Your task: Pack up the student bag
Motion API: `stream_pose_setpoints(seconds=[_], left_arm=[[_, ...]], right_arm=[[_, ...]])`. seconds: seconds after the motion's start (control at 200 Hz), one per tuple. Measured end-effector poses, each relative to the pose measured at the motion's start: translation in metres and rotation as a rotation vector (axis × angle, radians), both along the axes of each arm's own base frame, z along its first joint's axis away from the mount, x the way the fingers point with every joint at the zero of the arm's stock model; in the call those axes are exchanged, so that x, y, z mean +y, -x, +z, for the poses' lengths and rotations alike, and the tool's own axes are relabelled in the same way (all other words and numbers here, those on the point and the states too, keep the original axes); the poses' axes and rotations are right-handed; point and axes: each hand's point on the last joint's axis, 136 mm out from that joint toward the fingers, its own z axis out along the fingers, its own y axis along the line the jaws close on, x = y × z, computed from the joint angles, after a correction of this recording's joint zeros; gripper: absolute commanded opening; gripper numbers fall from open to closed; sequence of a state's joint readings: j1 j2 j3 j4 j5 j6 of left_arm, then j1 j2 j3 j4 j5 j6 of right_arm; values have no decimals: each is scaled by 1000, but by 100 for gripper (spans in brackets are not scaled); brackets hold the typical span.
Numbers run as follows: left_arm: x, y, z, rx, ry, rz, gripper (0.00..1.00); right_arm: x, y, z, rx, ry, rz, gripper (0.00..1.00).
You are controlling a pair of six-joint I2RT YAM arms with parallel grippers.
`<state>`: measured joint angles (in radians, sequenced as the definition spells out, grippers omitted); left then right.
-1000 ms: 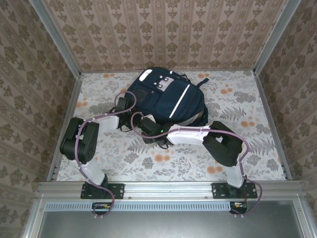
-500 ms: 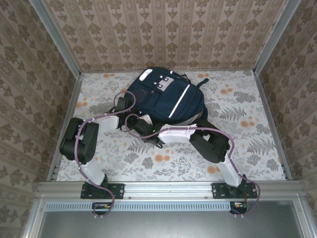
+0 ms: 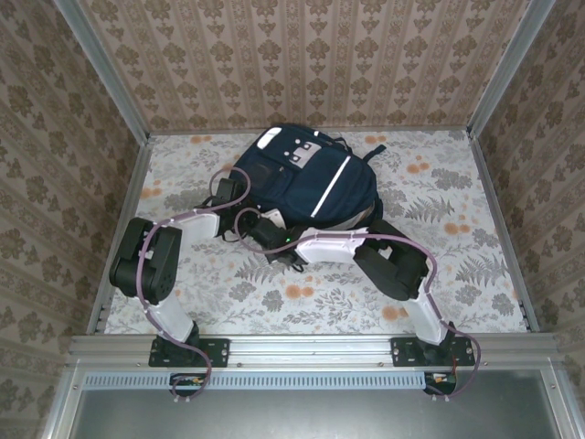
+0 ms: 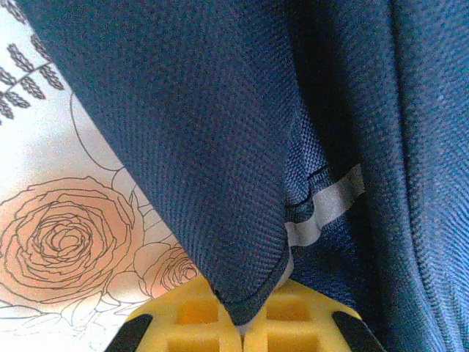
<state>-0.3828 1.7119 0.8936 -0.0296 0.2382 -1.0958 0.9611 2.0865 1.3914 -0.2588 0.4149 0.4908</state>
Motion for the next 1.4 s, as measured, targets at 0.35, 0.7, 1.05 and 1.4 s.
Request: stream_pose_setpoints(seconds=[0.35,0.7,1.05,1.4], left_arm=[[12,-1,8,-6,-2,9,0],[11,0,14,-15,-1,3,0],[10,-1,6,-18,-23,-32,0],[6,-6,-6,2,-26,-76,0]], right_arm=[[-30,13,64,-56,-96,-29,0],[-26,31,56,-2,-139,3,24],[30,20,31,17,-161,12,31],[30,-7,14,-28,-116,-94,38]])
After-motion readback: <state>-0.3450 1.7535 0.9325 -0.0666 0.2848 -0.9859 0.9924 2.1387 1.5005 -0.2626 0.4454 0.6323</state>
